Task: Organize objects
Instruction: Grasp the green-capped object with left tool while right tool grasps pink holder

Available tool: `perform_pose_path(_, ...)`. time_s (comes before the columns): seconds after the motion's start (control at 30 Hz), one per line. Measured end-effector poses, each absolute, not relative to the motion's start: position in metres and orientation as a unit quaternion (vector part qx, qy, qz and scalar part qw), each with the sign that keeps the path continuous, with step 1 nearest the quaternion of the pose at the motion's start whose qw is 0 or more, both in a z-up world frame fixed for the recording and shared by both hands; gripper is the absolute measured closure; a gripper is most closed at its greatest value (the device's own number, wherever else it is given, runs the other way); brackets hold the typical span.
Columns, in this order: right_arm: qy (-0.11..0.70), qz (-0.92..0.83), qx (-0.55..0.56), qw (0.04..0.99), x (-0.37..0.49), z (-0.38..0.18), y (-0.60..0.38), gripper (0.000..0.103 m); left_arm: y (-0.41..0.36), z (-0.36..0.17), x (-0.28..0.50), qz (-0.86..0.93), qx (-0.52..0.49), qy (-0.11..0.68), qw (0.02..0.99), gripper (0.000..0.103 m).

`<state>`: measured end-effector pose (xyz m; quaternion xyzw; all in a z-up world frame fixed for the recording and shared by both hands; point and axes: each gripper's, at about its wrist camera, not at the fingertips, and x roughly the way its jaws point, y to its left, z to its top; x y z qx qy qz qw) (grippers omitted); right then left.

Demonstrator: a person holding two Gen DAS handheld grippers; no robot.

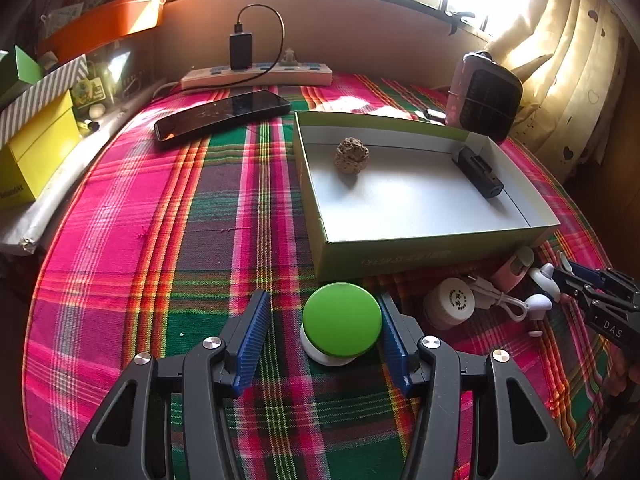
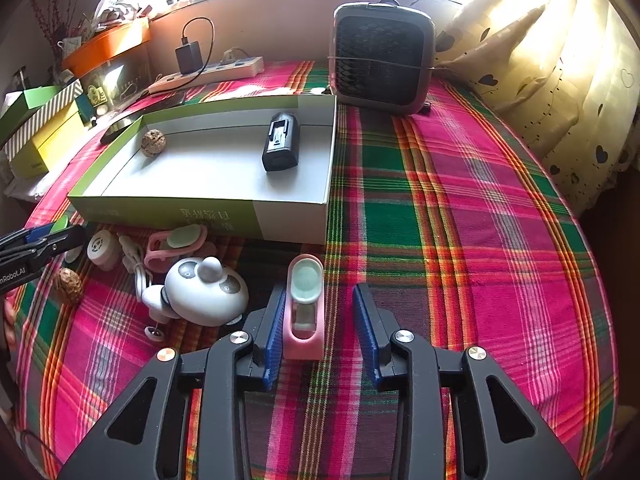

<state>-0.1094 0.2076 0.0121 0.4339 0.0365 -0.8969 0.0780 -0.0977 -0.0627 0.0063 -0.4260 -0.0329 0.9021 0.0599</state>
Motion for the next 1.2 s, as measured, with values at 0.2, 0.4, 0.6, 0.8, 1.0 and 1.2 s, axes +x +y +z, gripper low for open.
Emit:
perform_pose_path(0.2,0.035,-0.897,0.433,0.079,-0.1093,0.0123,0.2088,0.081,-0.0623,0.0064,-0.0969,0.903,-0.426,-0.028,0.058,0.052)
perform_pose_path(0.4,0.034,-0.898,0.433,0.079,-0.1090,0.0121,0.2086,0.081,-0.0639,0.0069,-0.0968,0.902,-0.426,-0.033,0.056,0.057)
perform_pose_path(0.6,0.033,-0.898,0.432,0.078,-0.1092,0.0125,0.2105,0.084,-0.0631,0.0079,-0.0961,0.903,-0.424,-0.033,0.060,0.065)
perform_pose_path(0.8,0.031,-0.898,0.432,0.077,-0.1096,0.0130,0.2112,0.084,-0.0613,0.0077,-0.0957,0.903,-0.424,-0.031,0.063,0.070)
perform_pose_path(1.0,0.031,-0.898,0.432,0.077,-0.1096,0.0131,0.2111,0.085,-0.0617,0.0078,-0.0956,0.904,-0.422,-0.031,0.063,0.072)
perform_pose_path(1.2,0.030,-0.898,0.432,0.077,-0.1096,0.0133,0.2116,0.085,-0.0624,0.0079,-0.0952,0.904,-0.422,-0.032,0.063,0.072)
